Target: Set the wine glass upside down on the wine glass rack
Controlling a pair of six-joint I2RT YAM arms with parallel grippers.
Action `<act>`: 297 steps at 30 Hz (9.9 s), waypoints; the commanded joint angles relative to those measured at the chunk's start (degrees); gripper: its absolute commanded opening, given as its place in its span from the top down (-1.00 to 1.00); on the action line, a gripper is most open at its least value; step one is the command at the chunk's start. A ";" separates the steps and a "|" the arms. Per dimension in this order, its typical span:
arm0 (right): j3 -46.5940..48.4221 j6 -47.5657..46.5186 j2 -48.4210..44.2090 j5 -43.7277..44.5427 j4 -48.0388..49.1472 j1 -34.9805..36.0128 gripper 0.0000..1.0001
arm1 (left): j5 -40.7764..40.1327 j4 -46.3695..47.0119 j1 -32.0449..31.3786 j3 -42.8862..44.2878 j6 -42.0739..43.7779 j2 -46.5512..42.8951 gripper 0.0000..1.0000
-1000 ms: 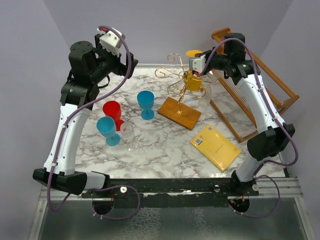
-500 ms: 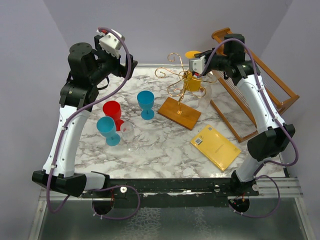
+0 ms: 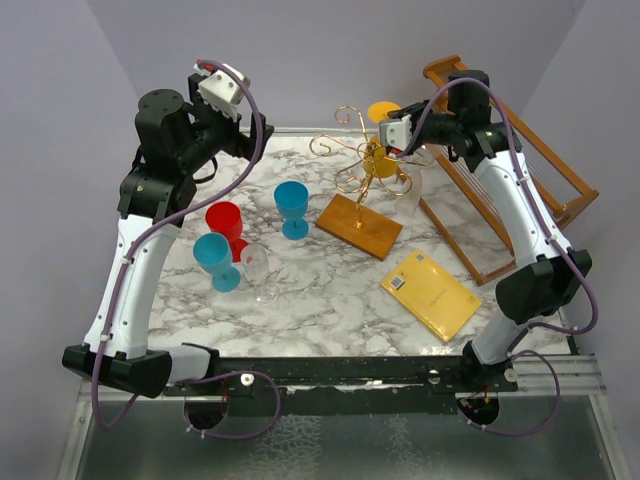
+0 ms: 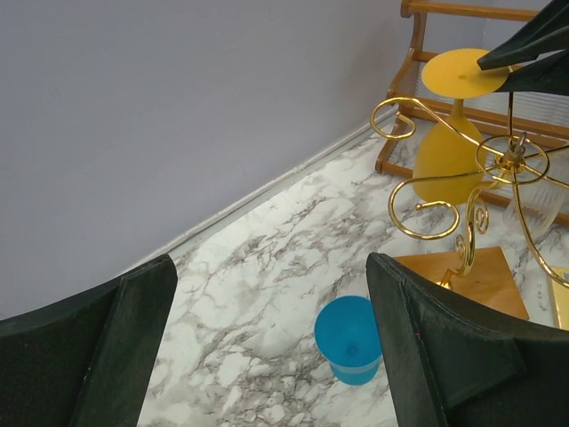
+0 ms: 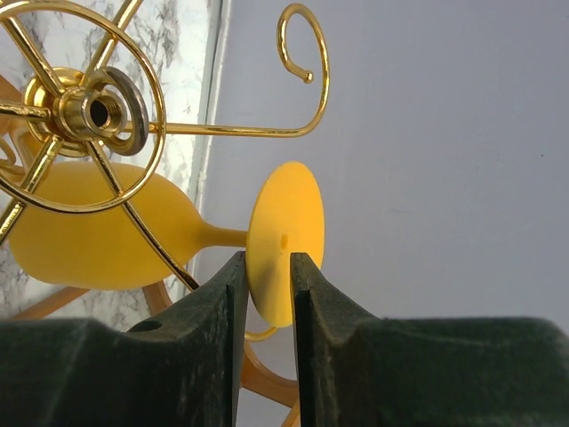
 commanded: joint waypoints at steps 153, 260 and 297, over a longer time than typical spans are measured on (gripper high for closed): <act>5.87 96.00 -10.26 -6.28 15.46 -5.09 -0.24 | 9.91 14.14 4.08 19.28 -42.89 12.77 1.00; 6.82 44.38 -23.71 -2.96 -13.46 -3.06 0.98 | -7.23 2.01 -3.27 6.39 -3.46 0.49 -0.87; -6.80 8.05 -23.61 1.04 -16.57 -2.81 0.98 | -7.97 3.69 0.40 4.47 1.46 1.26 -0.87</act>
